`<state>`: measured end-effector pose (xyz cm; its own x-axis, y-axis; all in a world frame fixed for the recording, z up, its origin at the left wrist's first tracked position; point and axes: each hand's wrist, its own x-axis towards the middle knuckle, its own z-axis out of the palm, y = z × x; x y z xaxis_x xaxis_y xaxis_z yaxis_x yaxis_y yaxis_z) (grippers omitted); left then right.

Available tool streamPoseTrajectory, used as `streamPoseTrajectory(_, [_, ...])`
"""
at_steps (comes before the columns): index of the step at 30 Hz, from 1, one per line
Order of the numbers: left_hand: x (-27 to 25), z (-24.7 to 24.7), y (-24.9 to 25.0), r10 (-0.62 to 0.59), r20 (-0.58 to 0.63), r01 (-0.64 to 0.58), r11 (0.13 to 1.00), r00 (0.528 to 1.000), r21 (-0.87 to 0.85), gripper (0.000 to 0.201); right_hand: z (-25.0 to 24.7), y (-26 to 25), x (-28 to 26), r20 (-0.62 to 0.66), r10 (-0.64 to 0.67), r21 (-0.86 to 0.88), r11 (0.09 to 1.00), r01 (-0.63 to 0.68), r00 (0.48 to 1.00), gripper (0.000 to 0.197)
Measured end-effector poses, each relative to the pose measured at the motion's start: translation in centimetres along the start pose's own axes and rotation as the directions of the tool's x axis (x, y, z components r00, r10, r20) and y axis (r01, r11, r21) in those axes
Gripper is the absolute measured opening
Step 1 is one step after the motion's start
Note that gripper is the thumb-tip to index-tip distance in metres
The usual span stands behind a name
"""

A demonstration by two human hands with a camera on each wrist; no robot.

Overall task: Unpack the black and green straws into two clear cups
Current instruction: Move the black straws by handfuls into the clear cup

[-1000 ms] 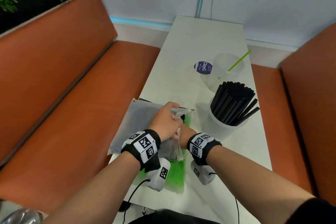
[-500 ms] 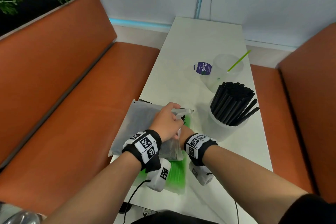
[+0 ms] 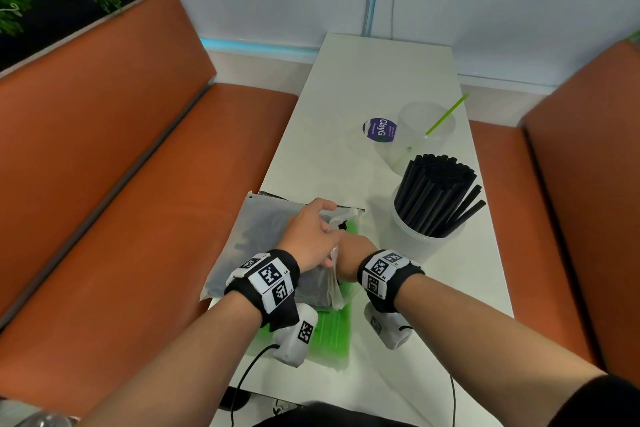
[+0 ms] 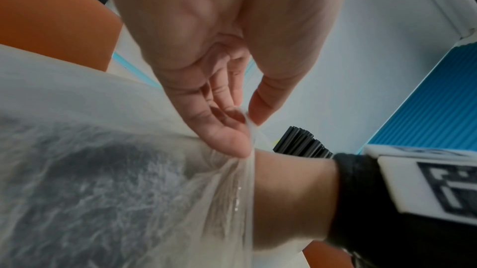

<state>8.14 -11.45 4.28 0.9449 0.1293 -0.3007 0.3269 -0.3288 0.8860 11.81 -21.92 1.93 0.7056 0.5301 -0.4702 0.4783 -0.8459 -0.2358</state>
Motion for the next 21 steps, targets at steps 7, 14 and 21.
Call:
streamPoseTrajectory(7, [0.3, 0.3, 0.2, -0.006, -0.002, 0.006, 1.0, 1.0, -0.013, 0.045, 0.3, 1.7, 0.0, -0.051, 0.03, -0.098, 0.995, -0.035, 0.998, 0.014])
streamPoseTrajectory(14, [0.7, 0.5, -0.2, -0.007, -0.006, 0.007, 1.0, 1.0, -0.001, 0.042, 0.5, 4.0, -1.0, -0.067, -0.004, -0.168, 0.986, -0.007, 0.998, 0.016])
streamPoseTrajectory(21, [1.0, 1.0, -0.1, -0.014, -0.026, 0.014, 1.0, 1.0, 0.006, 0.039, 1.1, 7.8, -3.5, -0.079, 0.03, -0.056, 0.998, -0.034, 0.996, 0.015])
